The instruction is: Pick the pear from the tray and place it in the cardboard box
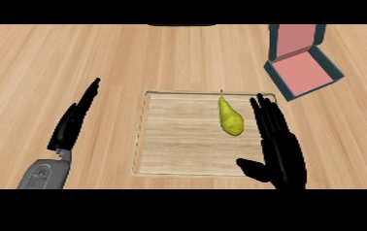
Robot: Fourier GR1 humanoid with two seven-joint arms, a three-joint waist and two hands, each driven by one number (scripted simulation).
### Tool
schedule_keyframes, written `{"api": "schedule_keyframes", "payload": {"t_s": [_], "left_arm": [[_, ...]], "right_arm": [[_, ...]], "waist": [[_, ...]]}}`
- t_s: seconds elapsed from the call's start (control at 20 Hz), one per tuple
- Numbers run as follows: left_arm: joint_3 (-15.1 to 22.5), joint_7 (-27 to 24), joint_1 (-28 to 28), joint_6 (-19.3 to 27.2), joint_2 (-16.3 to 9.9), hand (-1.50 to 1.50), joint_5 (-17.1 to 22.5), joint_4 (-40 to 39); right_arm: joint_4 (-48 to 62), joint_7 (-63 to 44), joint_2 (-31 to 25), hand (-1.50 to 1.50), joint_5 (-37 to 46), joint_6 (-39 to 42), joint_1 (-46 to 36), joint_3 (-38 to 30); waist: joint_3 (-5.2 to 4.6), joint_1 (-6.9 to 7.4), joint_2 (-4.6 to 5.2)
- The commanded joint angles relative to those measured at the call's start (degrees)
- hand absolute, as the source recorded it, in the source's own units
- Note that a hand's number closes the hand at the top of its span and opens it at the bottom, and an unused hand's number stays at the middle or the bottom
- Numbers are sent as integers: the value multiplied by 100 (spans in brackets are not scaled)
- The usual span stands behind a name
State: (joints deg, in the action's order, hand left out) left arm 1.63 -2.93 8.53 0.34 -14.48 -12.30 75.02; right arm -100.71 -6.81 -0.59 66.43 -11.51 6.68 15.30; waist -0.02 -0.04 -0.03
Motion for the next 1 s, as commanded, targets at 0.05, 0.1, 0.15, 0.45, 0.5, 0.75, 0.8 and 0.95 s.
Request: {"api": "schedule_keyframes", "payload": {"t_s": [0.05, 0.1, 0.15, 0.45, 0.5, 0.75, 0.8, 0.95], "left_arm": [[-116, -139, -343, -133, 3, 0, -51, 255], [2, 394, -603, -282, -4, 0, -11, 918], [-126, 202, 99, -148, 149, 0, -127, 32], [-145, 119, -347, -215, 218, 0, -198, 409], [-406, 22, 216, -361, 62, 0, -110, -145], [-206, 383, -456, -396, 122, 0, -120, 905], [-251, -24, -322, -288, 150, 0, -220, 419], [-308, 246, -20, -444, 135, 0, -153, 305]], "right_arm": [[158, -497, 55, -150, 117, 219, -604, -30], [424, -379, 56, -150, 93, -170, -353, 92], [775, -255, 56, -150, 24, -121, -725, -76], [1027, -507, 56, -150, 94, -228, -876, 156], [1014, -421, 56, -150, 9, -365, -810, 89], [1707, -455, 52, -150, -275, -409, -1378, 45], [1777, -246, 51, -150, -196, -674, -1023, 217], [1965, -467, 52, -150, -267, -529, -1394, 250]], "waist": [[2, 14, 0], [3, 24, -4], [2, 2, 4], [2, 16, 1], [2, -3, 5], [4, 56, 3], [3, 23, 8], [2, 19, 8]]}}
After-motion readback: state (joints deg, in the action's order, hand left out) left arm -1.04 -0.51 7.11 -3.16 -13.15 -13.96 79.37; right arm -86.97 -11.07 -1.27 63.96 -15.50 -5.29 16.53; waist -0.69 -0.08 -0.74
